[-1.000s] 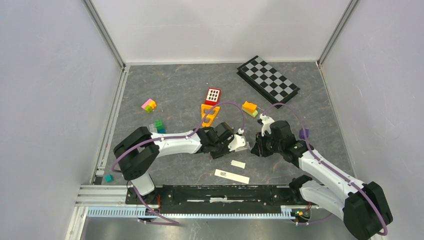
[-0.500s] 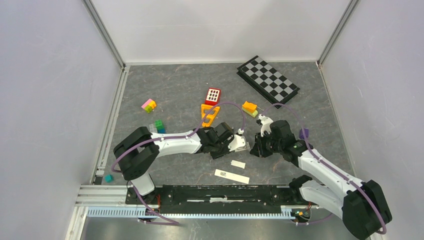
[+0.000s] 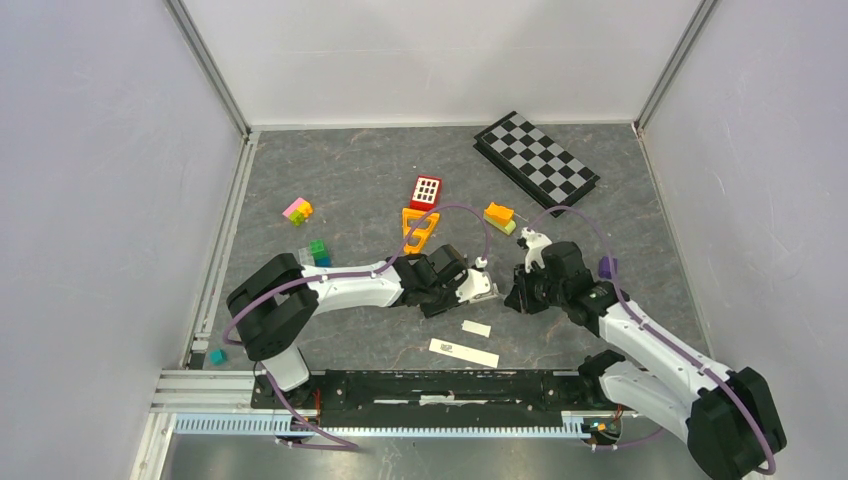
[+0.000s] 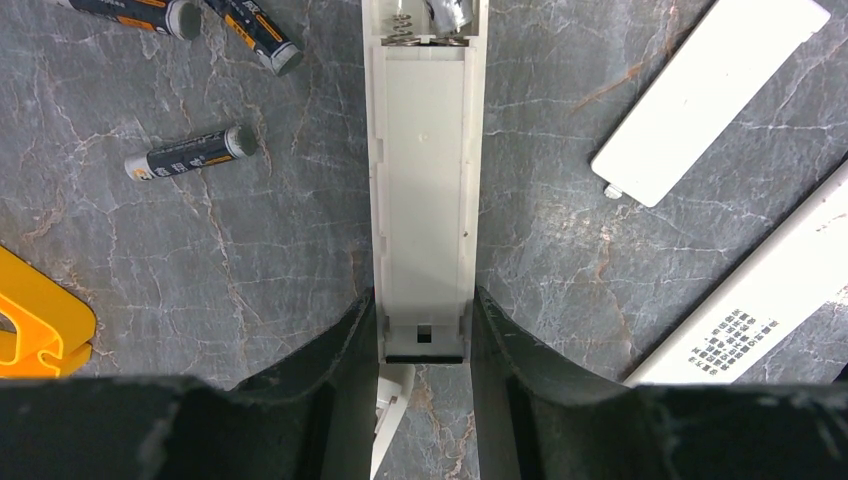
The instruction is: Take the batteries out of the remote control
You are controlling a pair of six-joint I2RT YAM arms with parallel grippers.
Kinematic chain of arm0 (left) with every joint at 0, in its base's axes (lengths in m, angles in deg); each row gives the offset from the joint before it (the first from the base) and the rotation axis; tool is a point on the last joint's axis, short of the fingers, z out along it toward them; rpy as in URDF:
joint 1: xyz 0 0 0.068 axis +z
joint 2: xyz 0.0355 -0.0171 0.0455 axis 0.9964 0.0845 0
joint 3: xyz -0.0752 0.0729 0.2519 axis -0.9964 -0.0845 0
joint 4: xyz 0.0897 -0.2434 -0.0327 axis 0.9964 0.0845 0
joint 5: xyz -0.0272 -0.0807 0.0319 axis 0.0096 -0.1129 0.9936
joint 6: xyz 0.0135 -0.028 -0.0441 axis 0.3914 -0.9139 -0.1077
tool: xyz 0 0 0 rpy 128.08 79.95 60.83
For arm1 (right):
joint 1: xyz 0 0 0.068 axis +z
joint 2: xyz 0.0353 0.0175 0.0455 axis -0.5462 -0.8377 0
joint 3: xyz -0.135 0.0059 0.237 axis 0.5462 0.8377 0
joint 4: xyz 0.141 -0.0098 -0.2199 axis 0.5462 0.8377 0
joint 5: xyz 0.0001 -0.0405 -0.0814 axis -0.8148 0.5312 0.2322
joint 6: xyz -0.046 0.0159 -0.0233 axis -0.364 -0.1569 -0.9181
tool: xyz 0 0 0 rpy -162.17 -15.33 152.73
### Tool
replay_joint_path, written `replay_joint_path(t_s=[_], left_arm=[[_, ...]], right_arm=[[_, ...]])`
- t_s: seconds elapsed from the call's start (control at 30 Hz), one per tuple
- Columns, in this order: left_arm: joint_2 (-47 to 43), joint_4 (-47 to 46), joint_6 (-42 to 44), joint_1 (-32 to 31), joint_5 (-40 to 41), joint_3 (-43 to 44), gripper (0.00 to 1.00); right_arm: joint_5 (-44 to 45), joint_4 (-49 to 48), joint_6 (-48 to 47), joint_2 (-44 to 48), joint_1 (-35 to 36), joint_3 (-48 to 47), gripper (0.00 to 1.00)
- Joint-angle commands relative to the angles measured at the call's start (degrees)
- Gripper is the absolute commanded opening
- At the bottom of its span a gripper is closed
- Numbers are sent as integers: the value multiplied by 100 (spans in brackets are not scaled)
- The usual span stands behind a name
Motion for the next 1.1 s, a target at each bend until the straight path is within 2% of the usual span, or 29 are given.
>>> replay_joint_path(t_s=[0.0,0.07,0.23,0.73,1.07], left_arm=[[-106,180,88,-45,-32,51,2],[-110,180,88,-45,-32,60,2],[-110,180,86,-49,-33,70,2],[-75,206,64,-51,-31,114,2],[-42,277,63,-49,-27,166,2]], right_arm=[[-922,-70,-356,-287,-6,-137,8],[-1224,-66,-499,-341,19,-119,8],[-786,-77,-392,-242,19,-118,8],[-1175,-144,-453,-396,29,-196,4],[-260,-122,-366,-197,25,-182,4]])
